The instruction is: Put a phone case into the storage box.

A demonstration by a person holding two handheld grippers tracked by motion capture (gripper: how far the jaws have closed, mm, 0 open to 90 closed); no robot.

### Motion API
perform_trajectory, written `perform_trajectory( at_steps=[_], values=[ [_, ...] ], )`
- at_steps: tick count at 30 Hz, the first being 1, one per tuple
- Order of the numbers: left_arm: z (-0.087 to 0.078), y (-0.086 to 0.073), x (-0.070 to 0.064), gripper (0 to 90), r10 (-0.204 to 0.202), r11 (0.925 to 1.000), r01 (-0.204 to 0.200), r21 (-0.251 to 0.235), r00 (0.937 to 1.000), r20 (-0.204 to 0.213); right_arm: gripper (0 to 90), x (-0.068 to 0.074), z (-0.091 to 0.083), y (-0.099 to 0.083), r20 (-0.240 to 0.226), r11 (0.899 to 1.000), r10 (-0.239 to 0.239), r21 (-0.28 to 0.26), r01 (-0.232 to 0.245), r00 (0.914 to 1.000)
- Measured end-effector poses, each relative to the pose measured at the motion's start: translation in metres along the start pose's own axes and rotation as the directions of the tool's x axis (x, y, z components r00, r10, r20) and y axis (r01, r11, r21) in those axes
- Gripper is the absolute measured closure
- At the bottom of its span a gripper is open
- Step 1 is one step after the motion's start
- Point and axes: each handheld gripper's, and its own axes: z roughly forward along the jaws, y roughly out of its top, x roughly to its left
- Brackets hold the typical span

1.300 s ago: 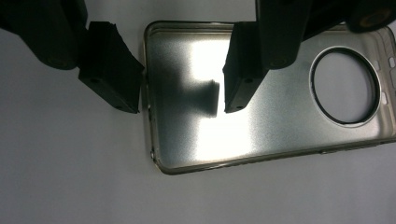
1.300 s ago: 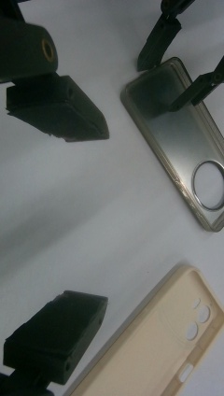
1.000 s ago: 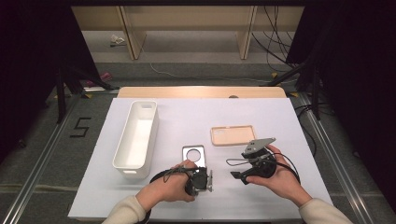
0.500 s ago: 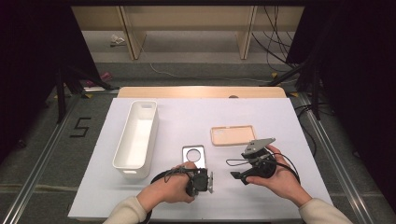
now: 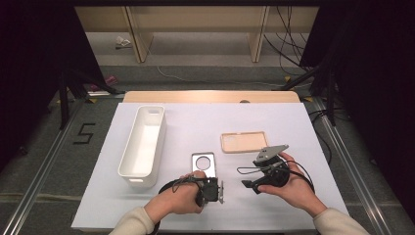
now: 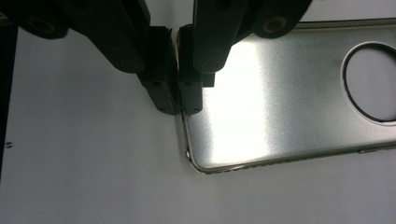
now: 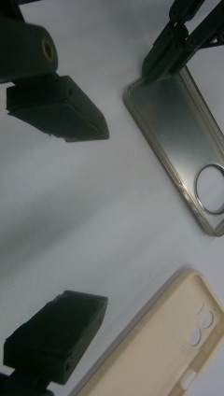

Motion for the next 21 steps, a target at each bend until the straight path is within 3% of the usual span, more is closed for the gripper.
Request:
perform_trajectory(
  at_steps=[21],
  values=[
    [-0.0011, -0.0006, -0.0029, 88.8, 0.005, 1.0, -0.005, 0.002, 0.9998, -0.021, 17.6, -0.0016, -0.0009, -0.0002, 0.008, 1.0, 0.005, -0.008, -0.005, 1.0]
  ],
)
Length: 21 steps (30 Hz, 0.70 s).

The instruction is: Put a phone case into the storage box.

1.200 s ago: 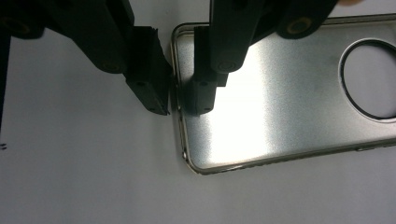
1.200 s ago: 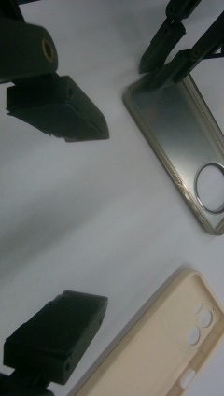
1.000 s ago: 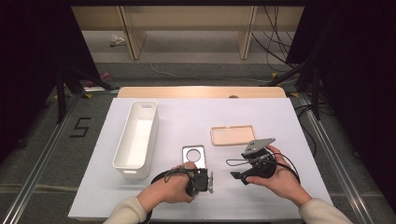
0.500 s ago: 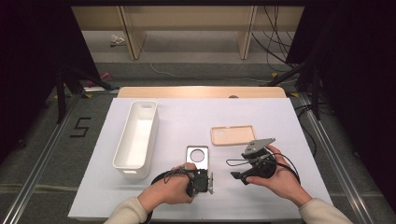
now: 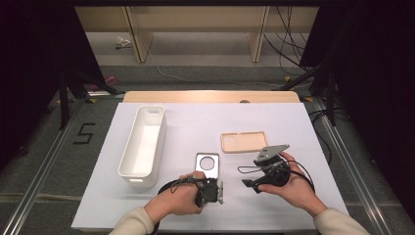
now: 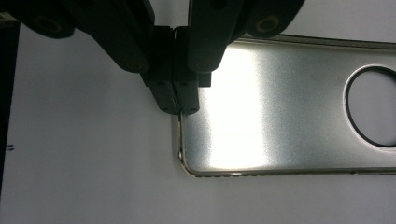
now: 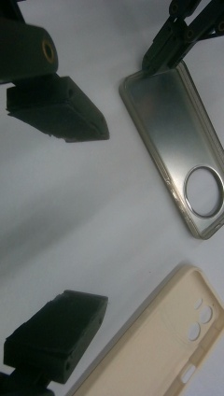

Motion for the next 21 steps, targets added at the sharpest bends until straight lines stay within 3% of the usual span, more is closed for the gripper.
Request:
perform_trajectory(
  at_steps=[7, 11, 17, 21],
  values=[
    [-0.007, 0.0, -0.001, 88.8, 0.002, 0.9999, -0.002, -0.013, 0.9997, -0.025, 18.1, 0.0, -0.001, 0.002, 0.016, 1.0, 0.01, -0.021, -0.009, 0.9998],
    [-0.013, 0.002, -0.002, 88.9, 0.014, 0.9996, -0.015, -0.023, 0.9978, -0.065, 18.3, -0.002, -0.002, 0.005, 0.033, 0.997, 0.05, -0.061, -0.048, 0.9982],
    [-0.02, 0.004, -0.004, 88.8, 0.019, 0.9982, -0.027, -0.054, 0.9907, -0.135, 23.8, -0.007, 0.0, 0.018, 0.013, 0.981, 0.134, -0.142, -0.13, 0.991],
    [-0.021, 0.006, -0.006, 88.8, 0.014, 0.9973, -0.026, -0.069, 0.9868, -0.161, 26.0, -0.009, 0.007, 0.027, -0.006, 0.973, 0.166, -0.161, -0.165, 0.986]
  ],
)
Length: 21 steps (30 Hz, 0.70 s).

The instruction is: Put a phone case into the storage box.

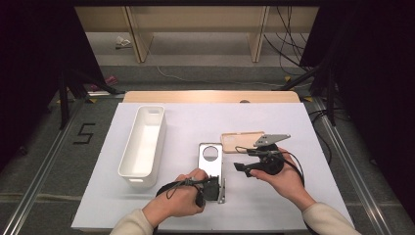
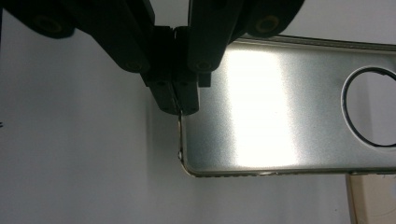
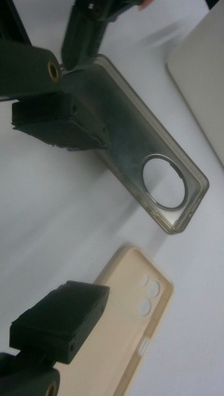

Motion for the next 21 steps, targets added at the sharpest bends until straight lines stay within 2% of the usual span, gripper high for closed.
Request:
perform_trajectory(
  at_steps=[4, 6, 7, 9, 10, 13, 14, 15, 17, 19, 20, 21],
  values=[
    [-0.003, 0.002, -0.001, 88.8, 0.004, 1.0, -0.004, -0.006, 0.9998, -0.018, 29.6, -0.001, 0.015, 0.01, -0.033, 0.999, 0.049, 0.002, -0.049, 0.9983],
    [-0.005, 0.004, -0.002, 88.9, 0.005, 0.9999, -0.005, -0.009, 0.9998, -0.019, 34.1, -0.001, 0.022, 0.016, -0.054, 0.998, 0.065, 0.007, -0.065, 0.9964],
    [-0.005, 0.004, -0.001, 88.8, 0.016, 0.9998, -0.017, -0.01, 0.9993, -0.033, 35.4, -0.001, 0.026, 0.018, -0.061, 0.998, 0.07, 0.011, -0.07, 0.9957],
    [-0.007, 0.005, -0.001, 88.8, 0.027, 0.9996, -0.027, -0.009, 0.9991, -0.031, 36.2, -0.002, 0.033, 0.024, -0.073, 0.996, 0.092, 0.013, -0.091, 0.9931],
    [-0.007, 0.005, -0.002, 88.9, 0.025, 0.9996, -0.026, -0.014, 0.9987, -0.045, 37.3, -0.002, 0.036, 0.026, -0.081, 0.995, 0.101, 0.014, -0.1, 0.9916],
    [-0.009, 0.005, -0.003, 88.8, 0.014, 0.9997, -0.014, -0.02, 0.9991, -0.039, 40.5, -0.003, 0.043, 0.032, -0.094, 0.992, 0.128, 0.018, -0.127, 0.9873],
    [-0.01, 0.005, -0.003, 88.9, 0.016, 0.9998, -0.016, -0.009, 0.9994, -0.03, 41.4, -0.004, 0.045, 0.033, -0.1, 0.99, 0.139, 0.017, -0.138, 0.9853],
    [-0.01, 0.006, -0.003, 88.9, 0.022, 0.9995, -0.023, -0.022, 0.9988, -0.044, 42.1, -0.005, 0.047, 0.035, -0.109, 0.988, 0.154, 0.022, -0.152, 0.9821],
    [-0.011, 0.006, -0.002, 88.9, 0.028, 0.9995, -0.029, -0.015, 0.9988, -0.041, 44.0, -0.006, 0.051, 0.036, -0.114, 0.985, 0.174, 0.027, -0.173, 0.9781],
    [-0.012, 0.006, -0.004, 88.8, 0.008, 0.9997, -0.009, -0.021, 0.9994, -0.033, 47.2, -0.007, 0.054, 0.036, -0.124, 0.98, 0.198, 0.035, -0.195, 0.9722],
    [-0.013, 0.007, -0.003, 88.9, 0.026, 0.9993, -0.027, -0.027, 0.9982, -0.054, 47.9, -0.007, 0.055, 0.036, -0.129, 0.977, 0.211, 0.039, -0.208, 0.9689],
    [-0.013, 0.007, -0.003, 88.9, 0.025, 0.9993, -0.026, -0.026, 0.9985, -0.049, 48.7, -0.008, 0.056, 0.037, -0.135, 0.975, 0.222, 0.04, -0.219, 0.9657]
  ],
)
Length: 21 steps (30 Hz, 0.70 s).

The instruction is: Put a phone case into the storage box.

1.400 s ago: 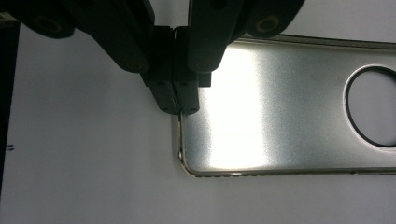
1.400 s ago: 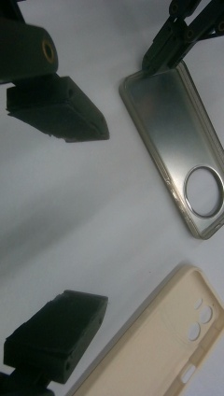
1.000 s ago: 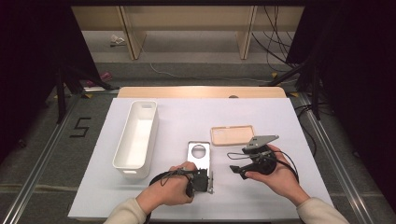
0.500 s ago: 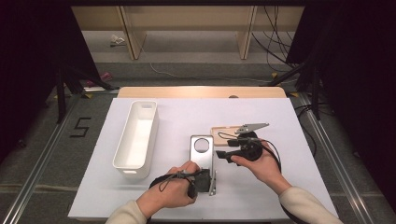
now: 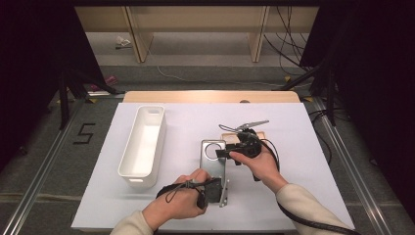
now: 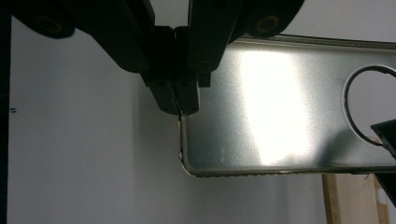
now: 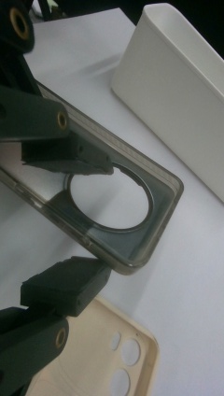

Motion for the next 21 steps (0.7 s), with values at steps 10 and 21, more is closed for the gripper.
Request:
perform_trajectory(
  at_steps=[10, 21],
  values=[
    [-0.001, 0.001, 0.0, 88.9, 0.008, 0.9999, -0.008, -0.009, 1.0, -0.001, 69.2, -0.006, -0.002, 0.002, -0.029, 0.998, 0.062, -0.022, -0.063, 0.9977],
    [0.004, 0.0, 0.0, 88.7, 0.006, 0.9998, -0.007, -0.016, 0.9997, -0.025, 78.0, 0.001, -0.012, 0.007, -0.089, 0.99, 0.105, -0.086, -0.113, 0.9905]
  ],
)
